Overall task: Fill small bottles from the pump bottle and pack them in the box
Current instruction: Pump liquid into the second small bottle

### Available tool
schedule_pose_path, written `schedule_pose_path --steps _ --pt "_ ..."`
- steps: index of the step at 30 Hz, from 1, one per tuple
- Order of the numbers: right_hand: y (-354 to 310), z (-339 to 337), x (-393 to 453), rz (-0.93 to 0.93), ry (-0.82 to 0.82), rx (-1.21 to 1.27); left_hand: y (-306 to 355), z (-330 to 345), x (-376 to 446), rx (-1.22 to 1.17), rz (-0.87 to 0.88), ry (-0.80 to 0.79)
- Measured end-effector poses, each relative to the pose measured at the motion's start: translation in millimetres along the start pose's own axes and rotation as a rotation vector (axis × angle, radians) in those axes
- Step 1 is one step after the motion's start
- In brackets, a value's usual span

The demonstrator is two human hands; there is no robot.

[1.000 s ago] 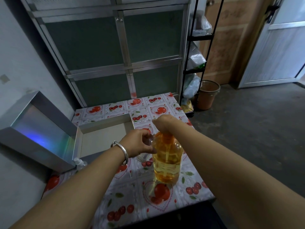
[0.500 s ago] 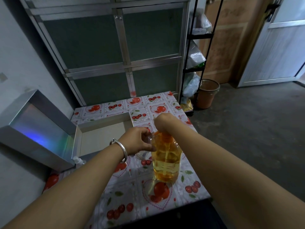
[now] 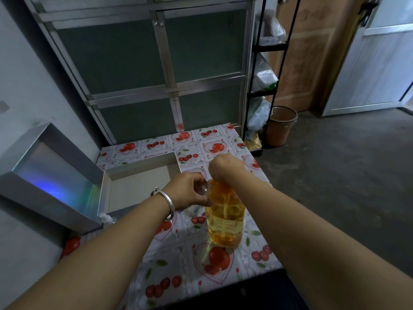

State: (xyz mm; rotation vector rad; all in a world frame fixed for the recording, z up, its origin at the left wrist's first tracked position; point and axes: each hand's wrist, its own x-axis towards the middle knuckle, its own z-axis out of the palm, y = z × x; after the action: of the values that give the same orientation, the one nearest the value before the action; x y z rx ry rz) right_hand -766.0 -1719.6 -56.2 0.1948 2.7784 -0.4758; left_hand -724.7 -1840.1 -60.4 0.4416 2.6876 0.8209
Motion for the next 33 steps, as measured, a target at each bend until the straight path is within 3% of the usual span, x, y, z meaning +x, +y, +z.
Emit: schedule_pose_path --steps 6,13,19,22,26,30,33 --pt "-2.5 -0.4 8.2 -0.046 -0.094 -0.001 -1.9 -0.6 -1.0 0.034 0.001 0.008" --pt "2.9 0.9 7.3 -0.039 -0.03 -0.059 0.4 -1.5 -0.7 -0.008 -0.005 0.016" --pt "3.0 -4.9 4.8 -0.071 -0.068 0.124 0.5 -3.8 -4.0 -0.02 -0.009 0.013" --pt "3.8 0.4 6.0 -0.051 -0.033 -0.01 -0.2 -2.6 -2.1 0.007 -0.004 0.003" --pt "5.6 2.3 5.5 -0.027 0.023 0.005 0.0 0.3 -1.5 0.017 -0.005 -0.008" --pt "0.2 -1.3 10.5 -0.057 -0.074 -0.02 -0.2 -0.7 -1.2 0.018 -0.004 -0.005" --pt "1.1 -0.8 12.7 -0.071 -0.057 -0.079 1.1 -1.8 1.1 0.018 -0.003 0.007"
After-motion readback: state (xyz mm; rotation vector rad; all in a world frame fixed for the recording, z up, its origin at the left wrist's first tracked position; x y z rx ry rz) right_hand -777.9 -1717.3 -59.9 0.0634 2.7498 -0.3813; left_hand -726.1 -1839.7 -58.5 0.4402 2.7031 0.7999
